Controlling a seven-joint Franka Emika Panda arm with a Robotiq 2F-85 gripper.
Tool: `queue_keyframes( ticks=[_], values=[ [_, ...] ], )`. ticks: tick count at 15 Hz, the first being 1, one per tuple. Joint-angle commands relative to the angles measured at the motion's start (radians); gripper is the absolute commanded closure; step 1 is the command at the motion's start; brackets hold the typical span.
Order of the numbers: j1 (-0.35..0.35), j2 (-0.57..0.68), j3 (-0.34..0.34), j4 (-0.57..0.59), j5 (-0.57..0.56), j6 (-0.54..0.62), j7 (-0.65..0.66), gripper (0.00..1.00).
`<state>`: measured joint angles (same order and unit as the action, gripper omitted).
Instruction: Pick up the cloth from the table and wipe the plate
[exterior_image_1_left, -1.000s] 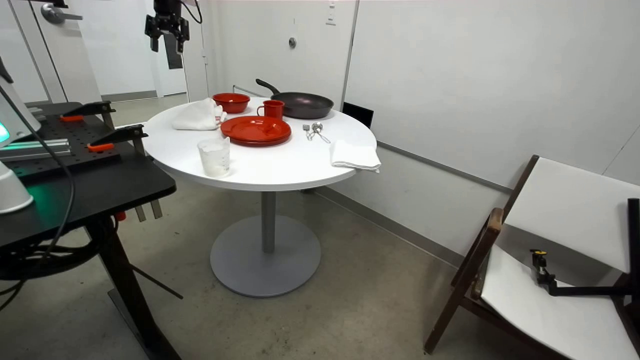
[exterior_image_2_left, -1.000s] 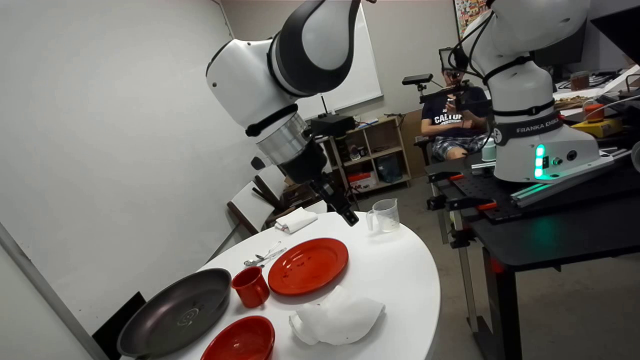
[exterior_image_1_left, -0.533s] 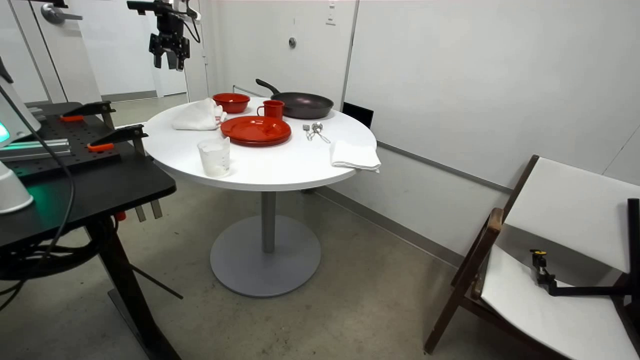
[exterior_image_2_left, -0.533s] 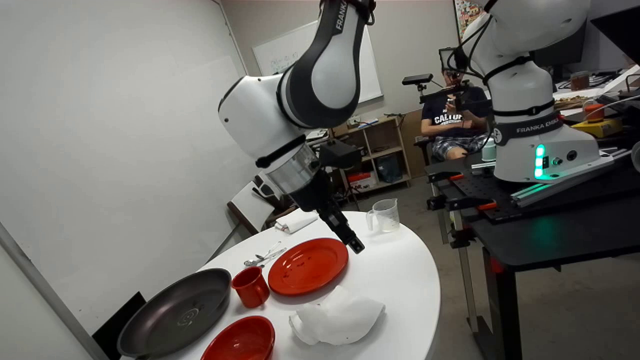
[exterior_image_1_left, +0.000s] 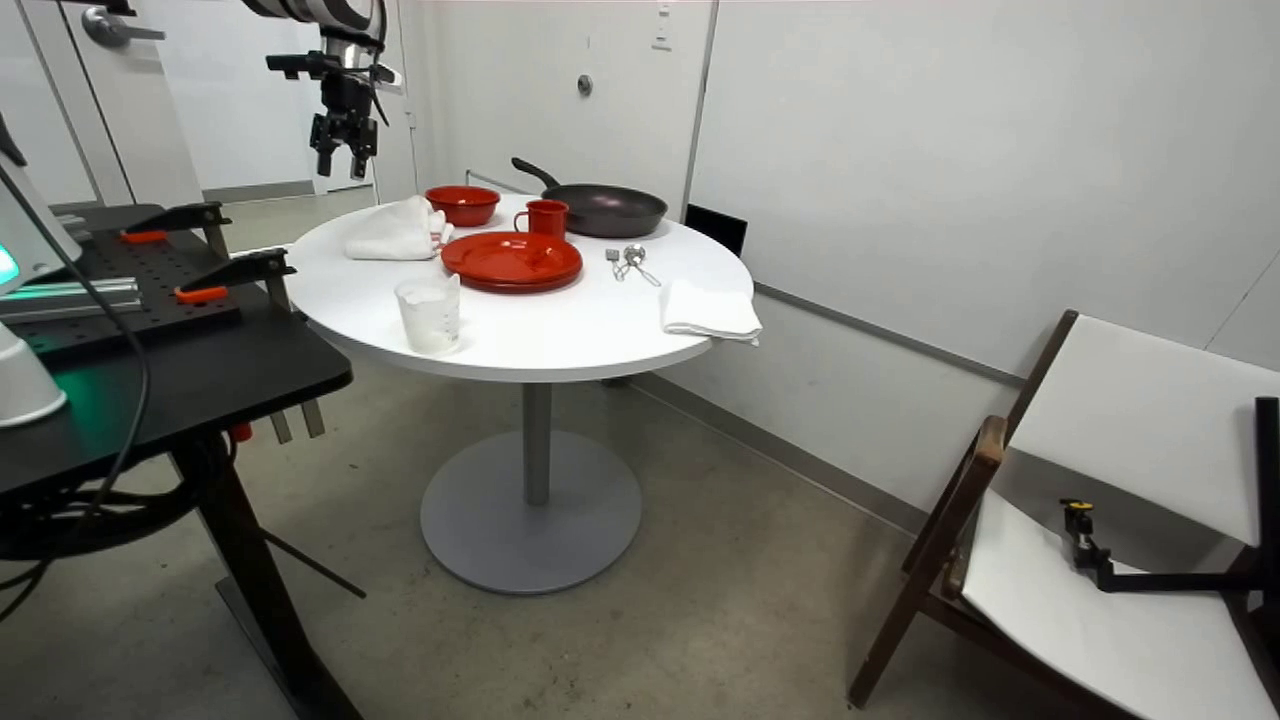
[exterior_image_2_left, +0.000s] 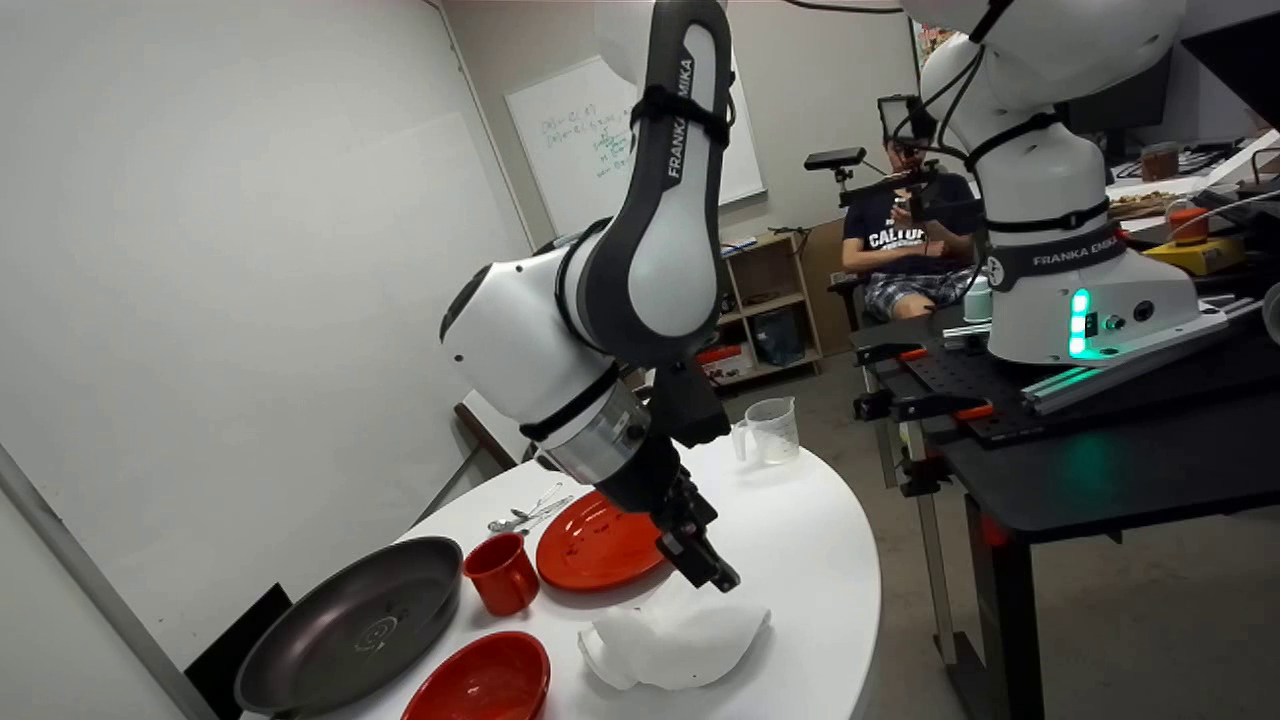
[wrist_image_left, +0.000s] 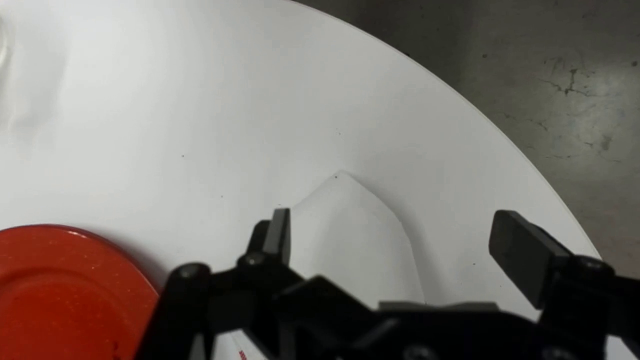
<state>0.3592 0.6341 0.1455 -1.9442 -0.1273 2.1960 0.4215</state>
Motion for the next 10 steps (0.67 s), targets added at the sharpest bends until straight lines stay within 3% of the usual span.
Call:
queue_keyframes(
  ticks=[1, 10],
  values=[
    [0.044, 0.107, -0.04, 0.123, 0.003, 0.001, 0.052, 0.0],
    [0.078, 0.276, -0.13, 0.313, 0.013, 0.001, 0.169, 0.0]
  ],
)
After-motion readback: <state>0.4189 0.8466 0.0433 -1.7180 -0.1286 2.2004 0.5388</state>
